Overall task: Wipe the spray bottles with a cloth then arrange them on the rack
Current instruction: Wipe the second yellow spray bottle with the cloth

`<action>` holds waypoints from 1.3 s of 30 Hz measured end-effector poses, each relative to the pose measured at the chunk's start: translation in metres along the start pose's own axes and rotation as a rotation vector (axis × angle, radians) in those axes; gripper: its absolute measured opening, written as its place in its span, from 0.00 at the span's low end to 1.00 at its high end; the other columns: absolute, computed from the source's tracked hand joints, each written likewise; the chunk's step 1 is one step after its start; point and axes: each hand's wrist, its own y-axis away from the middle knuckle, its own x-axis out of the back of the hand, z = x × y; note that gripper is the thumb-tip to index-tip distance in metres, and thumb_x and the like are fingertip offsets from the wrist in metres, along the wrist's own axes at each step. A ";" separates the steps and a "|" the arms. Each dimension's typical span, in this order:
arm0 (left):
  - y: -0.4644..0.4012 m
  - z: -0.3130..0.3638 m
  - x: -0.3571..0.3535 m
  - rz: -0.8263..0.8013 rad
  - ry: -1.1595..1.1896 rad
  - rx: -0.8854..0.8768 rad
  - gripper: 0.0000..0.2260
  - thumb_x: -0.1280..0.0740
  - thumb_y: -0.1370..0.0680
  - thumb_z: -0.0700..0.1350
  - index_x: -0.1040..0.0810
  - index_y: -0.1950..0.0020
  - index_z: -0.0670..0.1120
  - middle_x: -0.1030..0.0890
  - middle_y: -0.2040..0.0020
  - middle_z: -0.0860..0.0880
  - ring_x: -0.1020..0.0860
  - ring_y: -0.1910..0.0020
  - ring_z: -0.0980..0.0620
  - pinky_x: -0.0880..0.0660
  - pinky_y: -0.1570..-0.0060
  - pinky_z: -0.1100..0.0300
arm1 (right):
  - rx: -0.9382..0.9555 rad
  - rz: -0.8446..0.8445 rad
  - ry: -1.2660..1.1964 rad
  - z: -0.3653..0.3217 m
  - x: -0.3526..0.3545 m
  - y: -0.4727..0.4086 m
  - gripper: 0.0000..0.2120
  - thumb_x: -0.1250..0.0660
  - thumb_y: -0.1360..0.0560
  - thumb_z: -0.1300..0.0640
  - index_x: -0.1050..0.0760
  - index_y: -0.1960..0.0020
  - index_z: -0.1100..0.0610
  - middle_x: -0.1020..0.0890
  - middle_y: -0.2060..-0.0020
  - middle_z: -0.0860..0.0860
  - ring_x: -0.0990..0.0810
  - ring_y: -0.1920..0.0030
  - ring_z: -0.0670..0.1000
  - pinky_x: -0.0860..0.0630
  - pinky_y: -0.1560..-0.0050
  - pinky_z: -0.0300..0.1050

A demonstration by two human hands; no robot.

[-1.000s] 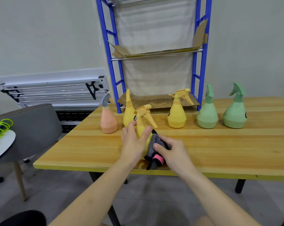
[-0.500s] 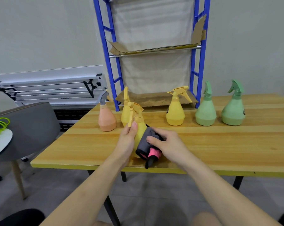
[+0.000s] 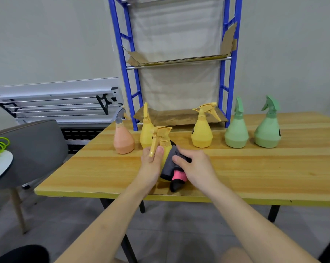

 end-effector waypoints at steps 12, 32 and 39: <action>0.000 -0.001 0.005 0.052 -0.252 -0.161 0.18 0.35 0.18 0.57 0.25 0.31 0.50 0.21 0.36 0.53 0.25 0.35 0.56 0.29 0.37 0.63 | -0.008 -0.061 -0.052 -0.005 0.014 -0.015 0.12 0.28 0.22 0.56 0.16 0.39 0.52 0.14 0.50 0.45 0.17 0.45 0.48 0.22 0.42 0.47; -0.009 0.004 0.001 0.035 -0.231 -0.082 0.16 0.34 0.17 0.52 0.28 0.29 0.55 0.26 0.34 0.51 0.27 0.34 0.55 0.31 0.32 0.58 | 0.028 0.000 0.030 -0.010 0.016 -0.022 0.13 0.28 0.22 0.56 0.17 0.37 0.51 0.14 0.48 0.46 0.18 0.46 0.48 0.24 0.49 0.39; -0.019 0.007 0.005 -0.015 -0.297 -0.067 0.18 0.39 0.14 0.50 0.31 0.23 0.55 0.27 0.35 0.57 0.28 0.35 0.59 0.33 0.39 0.66 | -0.089 -0.062 0.206 0.014 0.014 -0.017 0.18 0.27 0.22 0.53 0.20 0.33 0.50 0.16 0.42 0.47 0.20 0.41 0.52 0.29 0.45 0.38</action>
